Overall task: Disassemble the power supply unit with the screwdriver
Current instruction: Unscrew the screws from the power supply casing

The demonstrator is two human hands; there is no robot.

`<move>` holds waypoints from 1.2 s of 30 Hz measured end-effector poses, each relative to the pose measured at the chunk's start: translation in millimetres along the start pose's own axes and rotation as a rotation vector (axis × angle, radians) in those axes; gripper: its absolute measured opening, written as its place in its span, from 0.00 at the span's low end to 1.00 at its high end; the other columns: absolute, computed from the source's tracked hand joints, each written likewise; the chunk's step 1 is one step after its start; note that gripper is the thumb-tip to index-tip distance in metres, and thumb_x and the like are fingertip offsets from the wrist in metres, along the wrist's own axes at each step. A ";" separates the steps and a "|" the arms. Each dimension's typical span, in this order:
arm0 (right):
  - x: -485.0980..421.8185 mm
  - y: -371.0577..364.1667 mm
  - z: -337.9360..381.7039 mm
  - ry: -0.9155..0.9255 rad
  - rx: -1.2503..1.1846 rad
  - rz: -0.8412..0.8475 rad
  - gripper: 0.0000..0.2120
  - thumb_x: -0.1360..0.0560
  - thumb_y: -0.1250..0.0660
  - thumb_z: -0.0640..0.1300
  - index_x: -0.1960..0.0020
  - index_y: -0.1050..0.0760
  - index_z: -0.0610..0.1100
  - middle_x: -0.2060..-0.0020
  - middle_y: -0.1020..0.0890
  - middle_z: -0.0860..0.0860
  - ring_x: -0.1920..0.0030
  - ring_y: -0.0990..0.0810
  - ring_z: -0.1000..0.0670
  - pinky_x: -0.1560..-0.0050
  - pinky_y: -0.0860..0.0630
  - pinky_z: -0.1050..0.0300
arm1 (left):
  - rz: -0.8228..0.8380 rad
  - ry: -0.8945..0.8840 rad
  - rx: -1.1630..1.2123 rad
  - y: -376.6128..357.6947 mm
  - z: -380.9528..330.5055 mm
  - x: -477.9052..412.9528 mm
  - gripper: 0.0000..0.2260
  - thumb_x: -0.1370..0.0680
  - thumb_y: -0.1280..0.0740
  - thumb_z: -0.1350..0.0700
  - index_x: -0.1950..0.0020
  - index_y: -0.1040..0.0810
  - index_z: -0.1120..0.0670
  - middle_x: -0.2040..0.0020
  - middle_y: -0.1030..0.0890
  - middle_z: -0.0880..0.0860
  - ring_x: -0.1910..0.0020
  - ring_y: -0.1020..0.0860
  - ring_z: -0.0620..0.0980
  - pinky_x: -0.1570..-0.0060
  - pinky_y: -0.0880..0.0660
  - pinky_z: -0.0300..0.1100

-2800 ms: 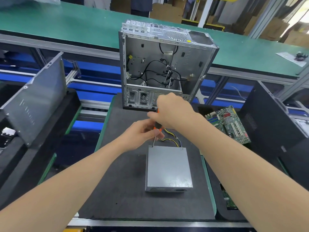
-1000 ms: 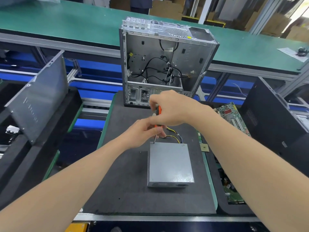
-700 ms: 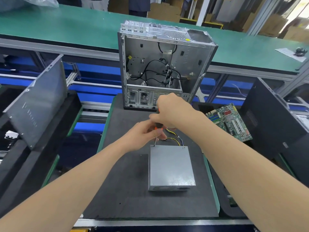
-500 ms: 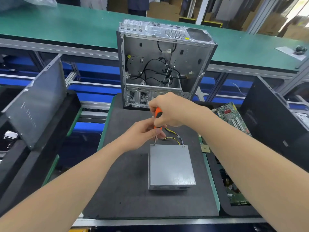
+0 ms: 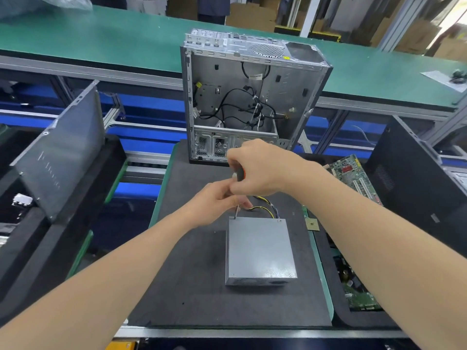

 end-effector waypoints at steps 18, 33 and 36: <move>-4.5 7.8 0.9 0.126 0.018 0.149 0.09 0.31 0.28 0.40 0.57 0.24 0.53 0.61 0.22 0.58 0.55 0.22 0.51 0.58 0.21 0.50 | -0.024 -0.005 0.019 3.6 -1.3 5.2 0.14 0.19 0.33 0.41 0.39 0.21 0.47 0.46 0.12 0.46 0.42 0.16 0.46 0.36 0.21 0.56; 0.4 2.0 2.4 0.089 0.067 0.019 0.11 0.30 0.30 0.56 0.52 0.24 0.51 0.58 0.28 0.55 0.51 0.25 0.48 0.57 0.24 0.50 | -0.047 0.005 -0.002 2.3 0.4 3.1 0.10 0.16 0.32 0.49 0.39 0.20 0.52 0.48 0.12 0.49 0.45 0.15 0.49 0.39 0.20 0.57; 0.8 -8.4 9.7 -0.203 0.188 -0.204 0.22 0.26 0.37 0.67 0.56 0.30 0.46 0.65 0.34 0.52 0.60 0.28 0.43 0.62 0.32 0.52 | -0.048 0.020 -0.023 1.8 -2.3 3.8 0.10 0.17 0.32 0.47 0.41 0.18 0.51 0.49 0.12 0.47 0.45 0.15 0.48 0.38 0.21 0.58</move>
Point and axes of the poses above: each hand's wrist, its own x-axis away from the middle knuckle, its own y-axis out of the back of the hand, z = x × y, the point moved 1 cm from there along -x, towards the middle knuckle
